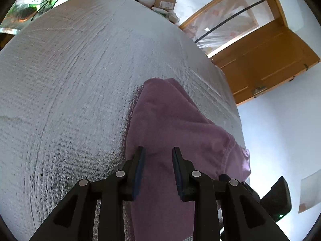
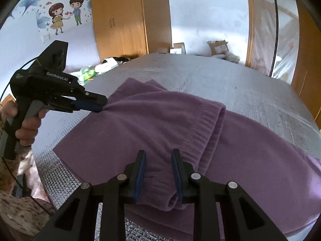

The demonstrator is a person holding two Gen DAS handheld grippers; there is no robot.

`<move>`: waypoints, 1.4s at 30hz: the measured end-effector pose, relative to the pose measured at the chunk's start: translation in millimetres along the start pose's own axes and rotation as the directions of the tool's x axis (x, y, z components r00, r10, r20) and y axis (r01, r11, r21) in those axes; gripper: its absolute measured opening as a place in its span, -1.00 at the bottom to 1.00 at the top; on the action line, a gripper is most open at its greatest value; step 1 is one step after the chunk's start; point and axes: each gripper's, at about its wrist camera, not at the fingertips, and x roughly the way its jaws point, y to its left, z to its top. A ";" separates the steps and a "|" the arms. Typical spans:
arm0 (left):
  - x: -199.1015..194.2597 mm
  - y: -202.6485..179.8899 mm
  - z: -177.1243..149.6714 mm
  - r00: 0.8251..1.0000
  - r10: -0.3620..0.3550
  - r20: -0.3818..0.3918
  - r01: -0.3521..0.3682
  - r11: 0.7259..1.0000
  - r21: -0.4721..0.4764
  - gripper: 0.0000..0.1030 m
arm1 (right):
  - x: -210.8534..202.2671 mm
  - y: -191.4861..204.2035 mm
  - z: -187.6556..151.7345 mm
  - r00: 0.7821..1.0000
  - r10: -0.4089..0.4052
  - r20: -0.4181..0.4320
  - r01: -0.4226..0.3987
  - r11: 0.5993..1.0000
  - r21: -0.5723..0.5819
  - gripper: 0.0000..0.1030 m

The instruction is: Fold clothes

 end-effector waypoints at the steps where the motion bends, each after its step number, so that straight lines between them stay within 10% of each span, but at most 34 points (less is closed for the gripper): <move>1: -2.5 1.1 -1.3 1.000 0.000 0.003 0.000 1.000 -0.005 -0.44 | -2.9 3.1 2.3 1.000 -0.008 -0.003 0.008 1.000 -0.004 -0.49; 14: -20.4 17.4 -24.8 0.999 0.039 -0.012 -0.039 0.999 -0.008 -0.44 | -11.1 25.4 4.4 1.000 -0.001 -0.026 0.000 0.999 -0.051 -0.49; 22: -26.0 31.2 -30.3 0.999 0.028 -0.026 -0.029 0.999 -0.041 -0.44 | -1.9 78.9 27.3 0.982 0.184 -0.035 -0.188 0.966 -0.178 -0.35; 28: -20.5 33.3 -23.8 0.999 0.017 -0.051 -0.019 0.999 -0.040 -0.41 | 32.0 112.4 28.9 0.925 0.345 -0.157 -0.368 0.917 -0.157 0.00; 42: -1.9 35.3 -1.5 0.992 -0.064 -0.105 0.057 0.996 -0.065 -0.31 | 59.3 143.7 15.3 0.978 0.124 -0.169 -0.169 0.944 -0.282 -0.11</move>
